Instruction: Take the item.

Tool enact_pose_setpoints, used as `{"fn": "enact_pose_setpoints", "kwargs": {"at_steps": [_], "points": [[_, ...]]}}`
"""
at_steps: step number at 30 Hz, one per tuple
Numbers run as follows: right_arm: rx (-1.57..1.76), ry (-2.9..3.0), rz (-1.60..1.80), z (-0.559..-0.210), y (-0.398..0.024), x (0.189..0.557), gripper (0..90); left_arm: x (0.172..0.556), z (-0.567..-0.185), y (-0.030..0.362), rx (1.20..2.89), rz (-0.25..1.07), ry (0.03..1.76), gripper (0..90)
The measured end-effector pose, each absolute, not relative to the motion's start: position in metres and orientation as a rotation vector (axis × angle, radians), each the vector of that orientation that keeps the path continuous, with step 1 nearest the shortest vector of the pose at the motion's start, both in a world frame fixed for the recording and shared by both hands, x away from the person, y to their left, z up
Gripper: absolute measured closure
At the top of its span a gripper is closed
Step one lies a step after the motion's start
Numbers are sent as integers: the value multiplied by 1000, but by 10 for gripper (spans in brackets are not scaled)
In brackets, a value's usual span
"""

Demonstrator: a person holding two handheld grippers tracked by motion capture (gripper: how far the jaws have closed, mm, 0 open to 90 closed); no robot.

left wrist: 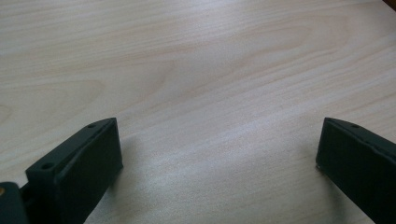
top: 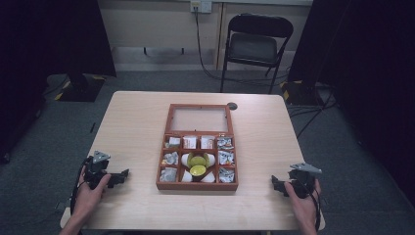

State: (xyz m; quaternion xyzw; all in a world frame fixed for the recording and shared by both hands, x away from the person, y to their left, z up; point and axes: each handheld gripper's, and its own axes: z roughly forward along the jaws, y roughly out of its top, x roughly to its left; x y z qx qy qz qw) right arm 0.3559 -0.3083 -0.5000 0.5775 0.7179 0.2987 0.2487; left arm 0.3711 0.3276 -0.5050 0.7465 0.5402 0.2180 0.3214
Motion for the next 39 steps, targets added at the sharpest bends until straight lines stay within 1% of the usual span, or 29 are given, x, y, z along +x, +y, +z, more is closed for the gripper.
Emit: {"fn": "enact_pose_setpoints", "kwargs": {"at_steps": [6,11,13,14,15,16,28,39], "points": [[1588,1945,804,-500,-307,357,24,371,-505,327,1960,573,1420,0],[1586,1942,820,-500,-306,357,49,371,-505,327,1960,574,1420,0],[1577,1940,838,-498,-305,355,151,371,-505,327,1959,573,1420,0],[1573,1942,846,-497,-304,355,152,371,-505,327,1960,574,1420,0],[1581,1943,849,-497,-304,356,131,371,-505,327,1960,574,1419,0],[1581,1944,855,-497,-303,356,143,370,-505,327,1963,576,1417,0],[1566,1974,892,-490,-297,354,146,370,-505,327,1966,575,1416,0],[1530,2019,971,-483,-287,352,181,370,-505,327,1966,576,1415,0]]}}
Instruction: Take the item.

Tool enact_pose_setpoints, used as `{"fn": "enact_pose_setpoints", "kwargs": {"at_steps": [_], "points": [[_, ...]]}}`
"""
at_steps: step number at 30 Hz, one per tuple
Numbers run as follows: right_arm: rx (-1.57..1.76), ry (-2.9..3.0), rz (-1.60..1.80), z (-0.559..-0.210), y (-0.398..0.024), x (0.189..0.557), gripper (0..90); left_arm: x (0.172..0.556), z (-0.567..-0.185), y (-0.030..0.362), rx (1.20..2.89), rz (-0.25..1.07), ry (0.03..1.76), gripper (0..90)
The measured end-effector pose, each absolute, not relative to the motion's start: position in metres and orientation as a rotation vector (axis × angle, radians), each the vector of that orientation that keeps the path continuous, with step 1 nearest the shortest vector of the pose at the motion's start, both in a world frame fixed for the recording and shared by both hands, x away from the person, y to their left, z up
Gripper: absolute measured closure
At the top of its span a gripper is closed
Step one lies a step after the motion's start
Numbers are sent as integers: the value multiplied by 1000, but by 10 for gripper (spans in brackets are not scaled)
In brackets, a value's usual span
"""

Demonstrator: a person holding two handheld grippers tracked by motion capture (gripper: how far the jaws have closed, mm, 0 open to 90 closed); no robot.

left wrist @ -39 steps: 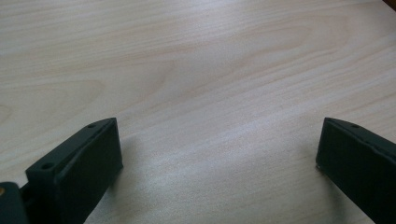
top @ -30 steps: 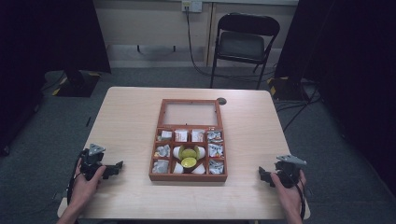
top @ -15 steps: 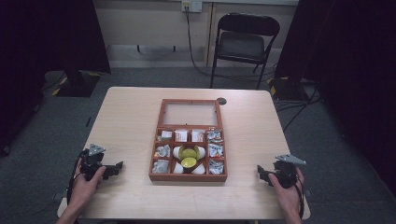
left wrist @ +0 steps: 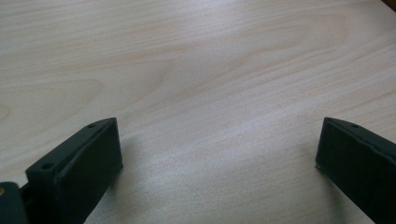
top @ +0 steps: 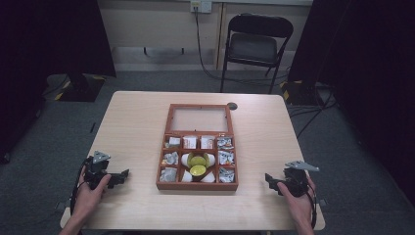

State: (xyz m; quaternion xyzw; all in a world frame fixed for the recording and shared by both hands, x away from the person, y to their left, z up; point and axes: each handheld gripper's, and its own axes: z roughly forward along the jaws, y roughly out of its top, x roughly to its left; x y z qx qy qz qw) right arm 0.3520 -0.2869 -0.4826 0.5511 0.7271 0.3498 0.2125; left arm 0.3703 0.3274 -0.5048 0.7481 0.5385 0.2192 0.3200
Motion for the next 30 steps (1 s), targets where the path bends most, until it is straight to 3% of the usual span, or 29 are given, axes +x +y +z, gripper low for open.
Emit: {"fn": "enact_pose_setpoints", "kwargs": {"at_steps": [30], "points": [[1389,2115,1112,-448,-257,357,292,369,-505,327,1968,578,1412,0]]}}
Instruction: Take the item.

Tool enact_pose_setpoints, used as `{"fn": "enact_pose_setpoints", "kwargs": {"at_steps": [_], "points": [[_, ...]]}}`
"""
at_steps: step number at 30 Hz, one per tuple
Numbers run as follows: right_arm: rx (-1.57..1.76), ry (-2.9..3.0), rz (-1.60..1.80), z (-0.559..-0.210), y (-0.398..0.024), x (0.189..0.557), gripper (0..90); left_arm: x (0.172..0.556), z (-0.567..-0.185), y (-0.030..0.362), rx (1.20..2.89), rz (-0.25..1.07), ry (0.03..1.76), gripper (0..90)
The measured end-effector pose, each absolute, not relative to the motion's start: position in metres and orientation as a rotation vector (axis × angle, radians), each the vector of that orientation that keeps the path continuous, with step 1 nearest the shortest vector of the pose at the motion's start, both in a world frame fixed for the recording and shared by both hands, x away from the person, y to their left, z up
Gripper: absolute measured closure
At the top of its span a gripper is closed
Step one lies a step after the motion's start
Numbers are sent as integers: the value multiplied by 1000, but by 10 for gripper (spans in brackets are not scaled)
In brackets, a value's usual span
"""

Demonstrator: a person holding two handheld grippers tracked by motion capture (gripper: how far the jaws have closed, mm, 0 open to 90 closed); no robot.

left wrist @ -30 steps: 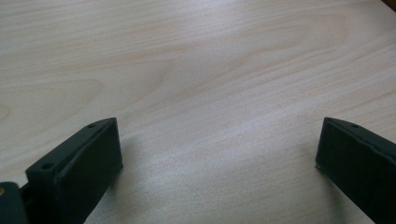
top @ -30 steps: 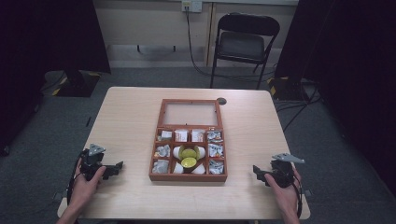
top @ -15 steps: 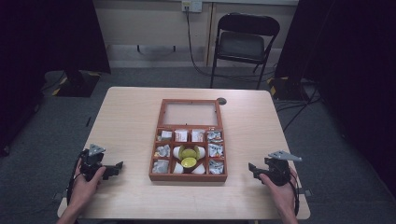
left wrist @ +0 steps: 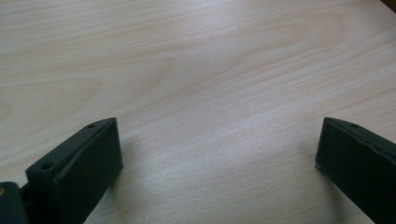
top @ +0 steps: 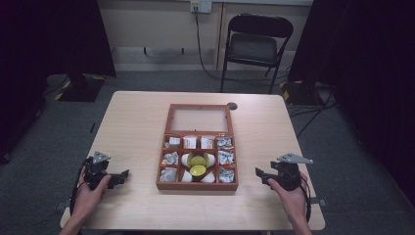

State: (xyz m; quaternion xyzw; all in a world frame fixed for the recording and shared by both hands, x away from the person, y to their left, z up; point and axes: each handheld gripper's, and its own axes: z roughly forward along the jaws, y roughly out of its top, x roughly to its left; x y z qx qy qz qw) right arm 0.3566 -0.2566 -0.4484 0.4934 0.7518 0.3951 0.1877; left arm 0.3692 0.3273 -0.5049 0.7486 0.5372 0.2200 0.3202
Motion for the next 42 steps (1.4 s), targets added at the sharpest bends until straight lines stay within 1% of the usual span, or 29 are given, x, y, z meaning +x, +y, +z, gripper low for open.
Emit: {"fn": "enact_pose_setpoints", "kwargs": {"at_steps": [5,9,31,33,38,42], "points": [[1359,2115,1141,-439,-244,360,293,369,-505,327,1967,578,1412,0],[1329,2143,1151,-439,-229,363,293,369,-505,327,1967,578,1412,0],[1209,2245,1230,-431,-181,368,280,369,-505,327,1968,578,1413,0],[1199,2249,1233,-430,-177,370,295,369,-505,327,1968,578,1413,0],[1139,2290,1234,-427,-162,372,295,369,-505,327,1968,578,1413,0],[1095,2325,1249,-426,-148,378,330,369,-505,327,1967,578,1413,0]]}}
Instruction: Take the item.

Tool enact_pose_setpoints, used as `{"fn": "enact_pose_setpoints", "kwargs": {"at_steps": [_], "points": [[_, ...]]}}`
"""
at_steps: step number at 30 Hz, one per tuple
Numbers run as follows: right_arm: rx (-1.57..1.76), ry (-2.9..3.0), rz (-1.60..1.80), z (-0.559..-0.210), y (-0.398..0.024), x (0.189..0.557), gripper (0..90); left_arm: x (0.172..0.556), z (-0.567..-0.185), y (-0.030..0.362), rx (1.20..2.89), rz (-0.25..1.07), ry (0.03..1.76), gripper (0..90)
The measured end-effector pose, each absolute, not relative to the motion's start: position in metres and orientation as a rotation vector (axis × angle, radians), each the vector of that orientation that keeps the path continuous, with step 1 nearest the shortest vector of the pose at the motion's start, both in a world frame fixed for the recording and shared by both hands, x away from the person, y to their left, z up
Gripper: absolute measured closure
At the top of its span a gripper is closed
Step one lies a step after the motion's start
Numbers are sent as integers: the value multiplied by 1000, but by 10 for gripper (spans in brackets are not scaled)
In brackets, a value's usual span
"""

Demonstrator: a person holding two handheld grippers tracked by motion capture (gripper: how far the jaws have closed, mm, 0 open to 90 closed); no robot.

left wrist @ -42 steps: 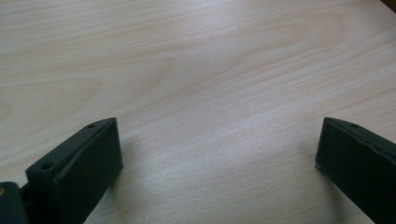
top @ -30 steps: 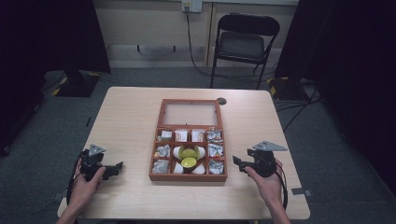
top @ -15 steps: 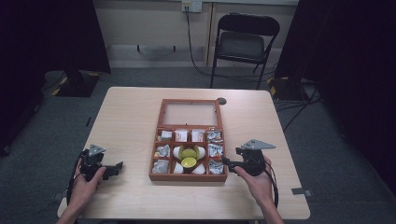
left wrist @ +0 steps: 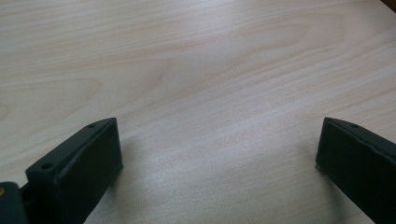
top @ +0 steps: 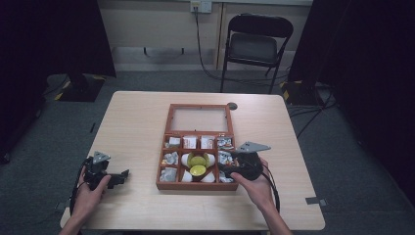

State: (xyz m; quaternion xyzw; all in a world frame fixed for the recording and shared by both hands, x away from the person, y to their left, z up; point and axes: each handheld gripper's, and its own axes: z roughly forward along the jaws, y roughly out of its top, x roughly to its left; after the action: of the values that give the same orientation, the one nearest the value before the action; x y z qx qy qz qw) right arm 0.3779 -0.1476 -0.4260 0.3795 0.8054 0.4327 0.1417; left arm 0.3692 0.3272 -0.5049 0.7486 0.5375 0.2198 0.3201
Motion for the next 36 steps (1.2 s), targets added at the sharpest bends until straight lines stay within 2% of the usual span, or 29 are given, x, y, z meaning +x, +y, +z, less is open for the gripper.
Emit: {"fn": "enact_pose_setpoints", "kwargs": {"at_steps": [17,36], "points": [[988,2453,1289,-426,-98,393,371,369,-505,327,1968,579,1412,0],[967,2571,1223,-447,-74,397,397,369,-505,327,1968,579,1412,0]]}}
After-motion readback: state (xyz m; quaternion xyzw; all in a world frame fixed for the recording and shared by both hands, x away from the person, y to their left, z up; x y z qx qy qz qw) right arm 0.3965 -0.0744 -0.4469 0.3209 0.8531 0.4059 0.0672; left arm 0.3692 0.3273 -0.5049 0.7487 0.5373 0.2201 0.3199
